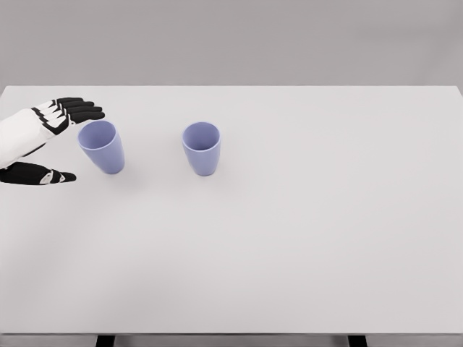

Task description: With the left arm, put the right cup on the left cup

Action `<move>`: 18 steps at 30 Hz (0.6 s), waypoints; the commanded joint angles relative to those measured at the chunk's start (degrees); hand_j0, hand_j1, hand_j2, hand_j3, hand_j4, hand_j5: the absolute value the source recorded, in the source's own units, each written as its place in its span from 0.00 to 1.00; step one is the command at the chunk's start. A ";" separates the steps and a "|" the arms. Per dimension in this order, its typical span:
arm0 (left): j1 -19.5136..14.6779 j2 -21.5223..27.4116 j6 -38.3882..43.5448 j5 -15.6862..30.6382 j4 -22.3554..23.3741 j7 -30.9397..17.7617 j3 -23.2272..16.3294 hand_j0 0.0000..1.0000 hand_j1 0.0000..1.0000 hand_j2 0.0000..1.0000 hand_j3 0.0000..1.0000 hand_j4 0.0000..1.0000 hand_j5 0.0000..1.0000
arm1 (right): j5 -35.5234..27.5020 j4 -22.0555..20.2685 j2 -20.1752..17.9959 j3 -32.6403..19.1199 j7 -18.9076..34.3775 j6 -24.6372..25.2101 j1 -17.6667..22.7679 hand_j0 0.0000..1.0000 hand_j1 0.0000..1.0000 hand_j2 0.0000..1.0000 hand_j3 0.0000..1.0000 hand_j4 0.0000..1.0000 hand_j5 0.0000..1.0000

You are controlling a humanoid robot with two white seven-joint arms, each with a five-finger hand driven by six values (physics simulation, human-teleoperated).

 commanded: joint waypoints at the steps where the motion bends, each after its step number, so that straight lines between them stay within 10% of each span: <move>1: 0.00 0.02 0.05 0.36 0.07 0.03 0.02 1.00 1.00 1.00 1.00 1.00 1.00 | -0.09 -0.06 0.00 0.04 0.08 -0.11 0.00 1.00 1.00 1.00 1.00 1.00 1.00; 18: -10.37 1.43 0.05 -11.94 1.56 -5.22 -0.15 1.00 1.00 1.00 1.00 1.00 1.00 | 0.35 0.38 0.00 0.12 0.00 0.15 0.09 1.00 1.00 1.00 1.00 1.00 1.00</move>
